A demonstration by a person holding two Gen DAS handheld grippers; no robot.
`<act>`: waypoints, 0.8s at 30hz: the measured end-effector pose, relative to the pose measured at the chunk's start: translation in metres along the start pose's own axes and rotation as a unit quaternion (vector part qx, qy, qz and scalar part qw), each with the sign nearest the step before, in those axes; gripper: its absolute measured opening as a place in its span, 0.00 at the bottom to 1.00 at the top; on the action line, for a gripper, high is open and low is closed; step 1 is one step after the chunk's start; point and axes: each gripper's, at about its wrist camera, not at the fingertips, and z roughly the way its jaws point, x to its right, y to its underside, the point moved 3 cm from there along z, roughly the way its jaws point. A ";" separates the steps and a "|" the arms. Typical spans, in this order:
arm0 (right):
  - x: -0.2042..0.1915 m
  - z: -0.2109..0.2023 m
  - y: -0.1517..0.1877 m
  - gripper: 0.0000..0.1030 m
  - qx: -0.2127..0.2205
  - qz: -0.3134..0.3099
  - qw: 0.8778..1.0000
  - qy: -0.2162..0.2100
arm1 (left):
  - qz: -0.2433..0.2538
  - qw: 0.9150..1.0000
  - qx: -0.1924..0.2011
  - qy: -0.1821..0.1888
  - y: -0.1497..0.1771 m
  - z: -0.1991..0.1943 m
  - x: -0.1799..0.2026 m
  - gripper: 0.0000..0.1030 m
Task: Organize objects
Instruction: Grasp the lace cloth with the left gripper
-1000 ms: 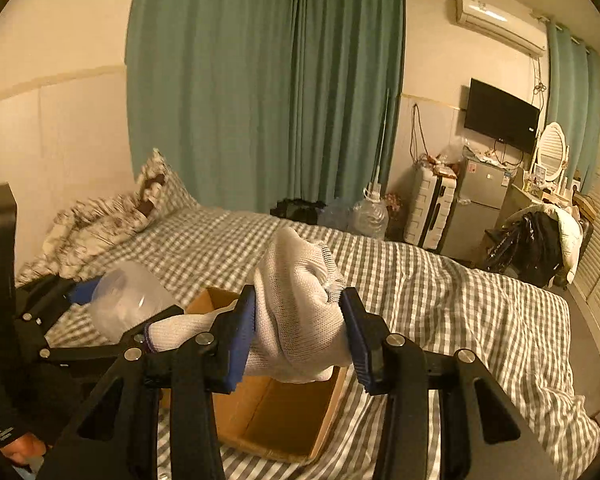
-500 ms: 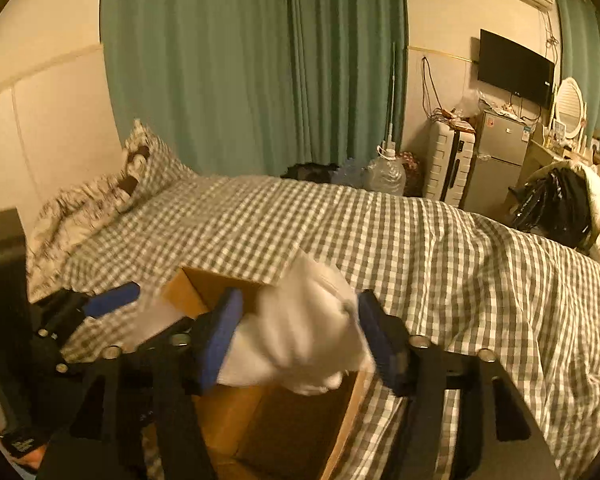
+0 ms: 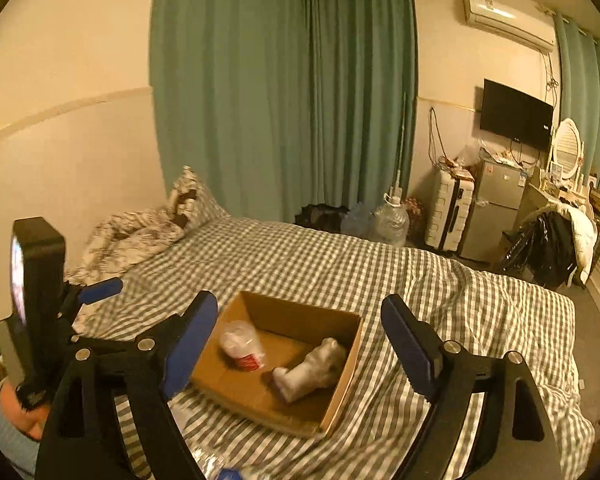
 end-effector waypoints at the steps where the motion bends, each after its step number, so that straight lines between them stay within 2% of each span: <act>1: -0.005 -0.013 0.002 0.82 0.002 -0.004 1.000 -0.003 | -0.003 1.000 0.003 0.001 0.004 -0.013 -0.004 0.94; 7: -0.037 -0.073 0.030 0.83 0.007 -0.037 0.999 0.000 | 0.015 1.000 0.012 -0.007 0.043 -0.060 -0.009 0.94; 13: -0.064 -0.096 0.080 0.83 -0.008 -0.058 0.998 0.011 | 0.024 1.000 -0.004 -0.019 0.107 -0.079 -0.013 0.94; 21: -0.077 -0.077 0.154 0.83 -0.055 -0.042 0.997 0.026 | 0.003 0.997 -0.077 -0.015 0.205 -0.057 -0.008 0.94; 22: -0.077 -0.071 0.162 0.83 -0.067 -0.035 0.997 0.025 | 0.006 0.996 -0.088 -0.008 0.213 -0.051 -0.003 0.94; 24: -0.076 -0.059 0.181 0.83 -0.093 -0.015 0.995 0.014 | 0.024 0.995 -0.097 -0.018 0.228 -0.043 0.004 0.94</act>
